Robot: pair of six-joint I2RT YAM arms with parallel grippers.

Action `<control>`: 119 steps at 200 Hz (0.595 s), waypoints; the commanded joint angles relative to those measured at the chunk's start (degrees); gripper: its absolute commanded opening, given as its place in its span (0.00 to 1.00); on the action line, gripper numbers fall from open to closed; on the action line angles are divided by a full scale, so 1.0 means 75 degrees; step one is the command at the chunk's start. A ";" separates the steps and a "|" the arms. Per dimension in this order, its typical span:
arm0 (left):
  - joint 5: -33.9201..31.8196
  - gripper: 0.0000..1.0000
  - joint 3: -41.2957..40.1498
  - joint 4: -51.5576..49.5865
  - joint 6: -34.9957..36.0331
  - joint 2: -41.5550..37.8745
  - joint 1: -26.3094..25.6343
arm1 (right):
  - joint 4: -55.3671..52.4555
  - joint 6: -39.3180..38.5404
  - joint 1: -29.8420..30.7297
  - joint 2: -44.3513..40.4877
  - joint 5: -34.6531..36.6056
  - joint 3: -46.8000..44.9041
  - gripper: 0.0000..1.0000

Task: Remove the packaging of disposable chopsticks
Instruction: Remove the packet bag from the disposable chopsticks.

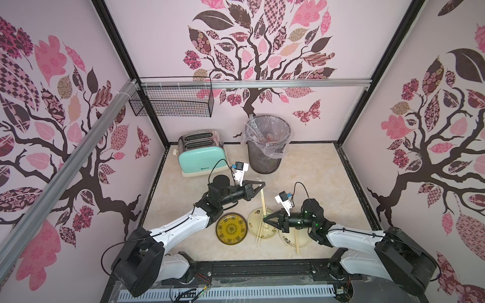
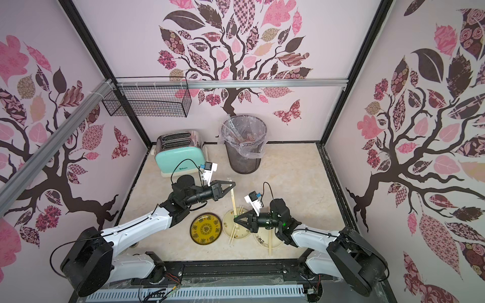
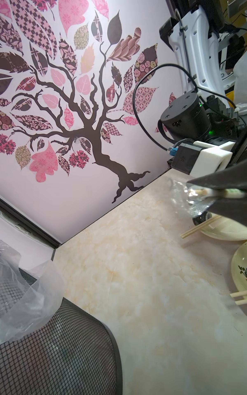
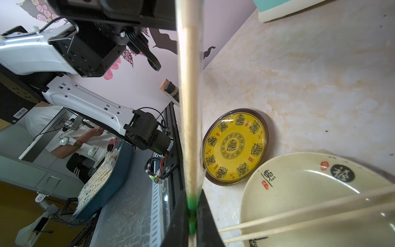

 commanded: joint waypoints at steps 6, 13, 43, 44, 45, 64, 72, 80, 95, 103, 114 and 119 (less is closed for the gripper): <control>0.0862 0.10 -0.0463 -0.0819 -0.0188 0.0101 -0.0401 | 0.1126 -0.0022 -0.0143 -0.0275 0.0863 0.0363 0.00; 0.0869 0.11 -0.0480 -0.0803 -0.0208 0.0109 -0.0418 | 0.1129 -0.0025 -0.0140 -0.0290 0.0867 0.0351 0.00; 0.0856 0.12 -0.0562 -0.0790 -0.0286 0.0199 -0.0517 | 0.1131 -0.0026 -0.0140 -0.0328 0.0884 0.0335 0.00; 0.0858 0.12 -0.0568 -0.0784 -0.0290 0.0201 -0.0517 | 0.1128 -0.0023 -0.0144 -0.0334 0.0890 0.0328 0.00; 0.0853 0.12 -0.0577 -0.0781 -0.0291 0.0196 -0.0517 | 0.1133 -0.0021 -0.0140 -0.0342 0.0893 0.0325 0.00; 0.0799 0.10 -0.0645 -0.0687 -0.0350 0.0195 -0.0554 | 0.1114 -0.0032 -0.0145 -0.0339 0.0899 0.0326 0.00; 0.0762 0.10 -0.0650 -0.0659 -0.0363 0.0165 -0.0553 | 0.1114 -0.0053 -0.0144 -0.0340 0.0907 0.0323 0.00; 0.0733 0.10 -0.0626 -0.0675 -0.0334 0.0108 -0.0561 | 0.1103 -0.0046 -0.0137 -0.0326 0.0898 0.0325 0.00; 0.0650 0.11 -0.0434 -0.0961 -0.0166 -0.0053 -0.0554 | 0.1108 -0.0058 -0.0146 -0.0316 0.0886 0.0331 0.00; 0.0570 0.14 -0.0261 -0.1231 -0.0029 -0.0170 -0.0555 | 0.1091 -0.0064 -0.0136 -0.0304 0.0883 0.0345 0.00; 0.0439 0.21 -0.0020 -0.1615 0.0172 -0.0329 -0.0533 | 0.1083 -0.0075 -0.0141 -0.0282 0.0866 0.0336 0.00; 0.0387 0.25 0.0077 -0.1731 0.0243 -0.0424 -0.0511 | 0.1091 -0.0078 -0.0137 -0.0281 0.0859 0.0342 0.00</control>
